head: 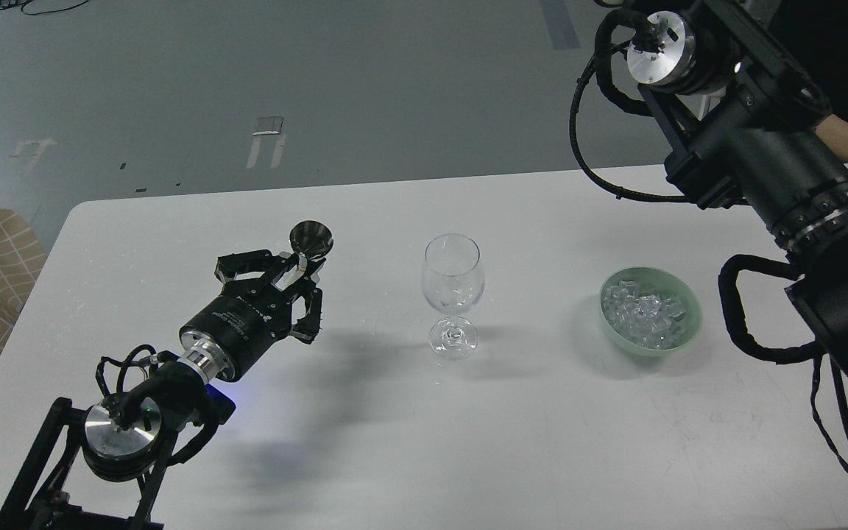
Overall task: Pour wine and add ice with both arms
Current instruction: 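Carry the held jigger with the left gripper toward the wine glass, then bring the jigger with the left gripper up to the glass rim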
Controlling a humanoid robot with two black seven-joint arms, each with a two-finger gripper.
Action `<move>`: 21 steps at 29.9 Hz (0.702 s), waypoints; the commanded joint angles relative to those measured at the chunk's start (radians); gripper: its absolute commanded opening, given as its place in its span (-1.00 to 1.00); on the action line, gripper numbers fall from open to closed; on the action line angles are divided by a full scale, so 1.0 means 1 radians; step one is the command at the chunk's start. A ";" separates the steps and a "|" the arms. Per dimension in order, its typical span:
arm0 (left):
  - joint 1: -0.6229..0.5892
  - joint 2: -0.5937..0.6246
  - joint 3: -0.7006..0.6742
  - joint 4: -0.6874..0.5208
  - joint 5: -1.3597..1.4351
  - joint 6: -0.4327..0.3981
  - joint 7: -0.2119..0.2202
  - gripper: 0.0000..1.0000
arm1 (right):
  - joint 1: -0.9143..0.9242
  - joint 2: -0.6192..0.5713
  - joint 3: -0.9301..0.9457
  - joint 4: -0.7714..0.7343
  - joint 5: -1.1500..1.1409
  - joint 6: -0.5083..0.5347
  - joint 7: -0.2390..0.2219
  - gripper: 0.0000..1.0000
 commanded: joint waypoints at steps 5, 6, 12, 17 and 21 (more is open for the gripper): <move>-0.003 0.020 0.037 -0.006 0.049 0.010 0.014 -1.00 | 0.034 0.000 -0.001 -0.001 0.000 -0.005 0.000 1.00; -0.003 0.020 0.042 -0.006 0.059 0.014 0.014 -1.00 | 0.034 0.000 -0.001 -0.001 -0.002 -0.007 0.000 1.00; -0.012 0.016 0.063 -0.006 0.082 0.045 0.040 -1.00 | 0.023 0.000 -0.044 0.000 -0.002 -0.008 0.000 1.00; -0.033 0.017 0.065 -0.006 0.082 0.051 0.048 -1.00 | 0.022 0.000 -0.056 0.002 0.000 -0.015 0.001 1.00; -0.050 0.020 0.065 -0.006 0.082 0.059 0.048 -1.00 | 0.022 0.000 -0.056 0.002 0.000 -0.015 0.001 1.00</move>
